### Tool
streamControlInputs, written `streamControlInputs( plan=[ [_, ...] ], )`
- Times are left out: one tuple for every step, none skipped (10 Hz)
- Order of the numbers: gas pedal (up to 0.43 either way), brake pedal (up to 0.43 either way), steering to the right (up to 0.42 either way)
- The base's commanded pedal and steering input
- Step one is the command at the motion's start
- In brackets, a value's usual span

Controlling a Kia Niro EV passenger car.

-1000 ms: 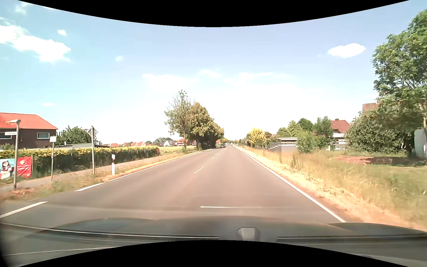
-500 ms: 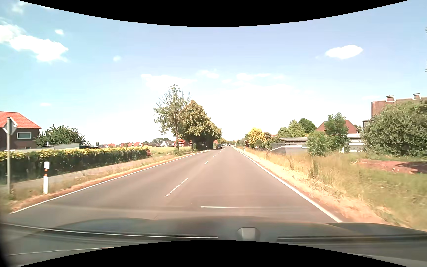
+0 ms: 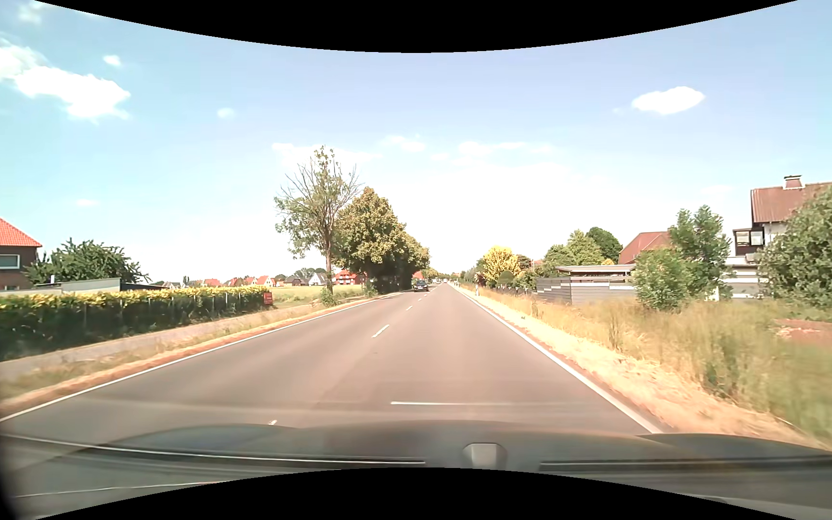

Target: Follow the waypoints while adhering to traffic rules and regulations

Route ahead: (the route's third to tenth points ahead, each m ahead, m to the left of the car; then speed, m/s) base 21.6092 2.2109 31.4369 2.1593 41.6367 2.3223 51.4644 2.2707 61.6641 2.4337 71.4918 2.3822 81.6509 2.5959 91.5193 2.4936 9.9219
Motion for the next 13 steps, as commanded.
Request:
streamControlInputs(
  plan=[
    [0.37, 0.006, 0.007],
    [0.37, 0.006, 0.006],
    [0.37, 0.006, 0.006],
    [0.37, 0.006, 0.006],
    [0.37, 0.006, 0.005],
    [0.37, 0.006, 0.005],
    [0.37, 0.006, 0.005],
    [0.37, 0.006, 0.005],
    [0.37, 0.006, 0.003],
    [0.37, 0.006, 0.001],
    [0.37, 0.006, 0.0],
    [0.37, 0.006, -0.001],
    [0.37, 0.006, -0.002]
  ],
)
